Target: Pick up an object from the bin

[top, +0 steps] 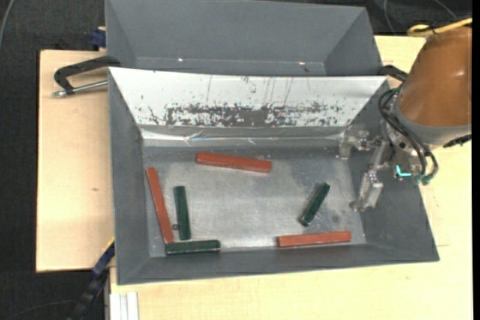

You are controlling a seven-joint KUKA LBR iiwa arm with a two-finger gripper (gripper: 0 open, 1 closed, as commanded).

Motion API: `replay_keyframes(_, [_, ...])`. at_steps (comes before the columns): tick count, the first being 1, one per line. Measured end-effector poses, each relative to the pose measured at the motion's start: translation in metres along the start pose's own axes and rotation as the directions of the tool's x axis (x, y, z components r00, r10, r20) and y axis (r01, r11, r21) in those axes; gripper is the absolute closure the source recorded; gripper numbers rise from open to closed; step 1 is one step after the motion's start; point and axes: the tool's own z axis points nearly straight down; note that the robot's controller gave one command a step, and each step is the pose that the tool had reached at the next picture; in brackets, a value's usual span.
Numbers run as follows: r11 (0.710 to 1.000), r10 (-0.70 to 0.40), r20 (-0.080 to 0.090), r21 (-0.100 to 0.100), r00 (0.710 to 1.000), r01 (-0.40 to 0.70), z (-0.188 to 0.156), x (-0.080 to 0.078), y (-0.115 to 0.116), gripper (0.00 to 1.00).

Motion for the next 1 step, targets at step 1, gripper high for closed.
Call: replay_keyframes(1, [0.892,-0.451,0.004,0.002,0.892,0.451,0.1111,-0.0028,-0.0152,0.0])
